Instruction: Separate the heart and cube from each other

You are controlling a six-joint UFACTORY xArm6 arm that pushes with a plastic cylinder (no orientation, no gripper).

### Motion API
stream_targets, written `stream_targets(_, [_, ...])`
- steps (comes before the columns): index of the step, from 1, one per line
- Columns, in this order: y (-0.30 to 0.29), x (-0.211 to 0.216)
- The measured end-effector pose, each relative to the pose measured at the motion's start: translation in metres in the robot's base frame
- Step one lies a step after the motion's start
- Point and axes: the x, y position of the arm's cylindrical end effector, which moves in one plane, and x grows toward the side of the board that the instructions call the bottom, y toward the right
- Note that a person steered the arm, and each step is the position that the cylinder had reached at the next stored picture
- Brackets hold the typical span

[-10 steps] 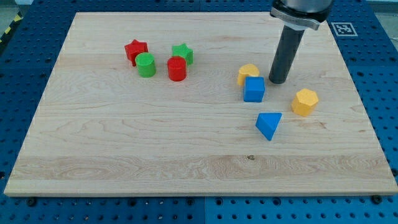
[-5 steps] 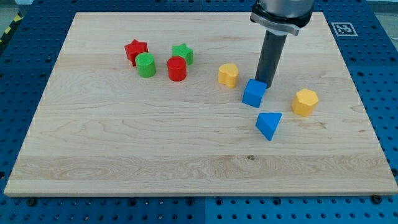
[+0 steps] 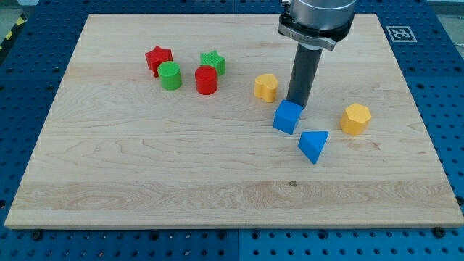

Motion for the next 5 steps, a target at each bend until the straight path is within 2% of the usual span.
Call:
stream_targets(2, [-0.025,0.001])
stream_targets(5, [-0.024,0.024])
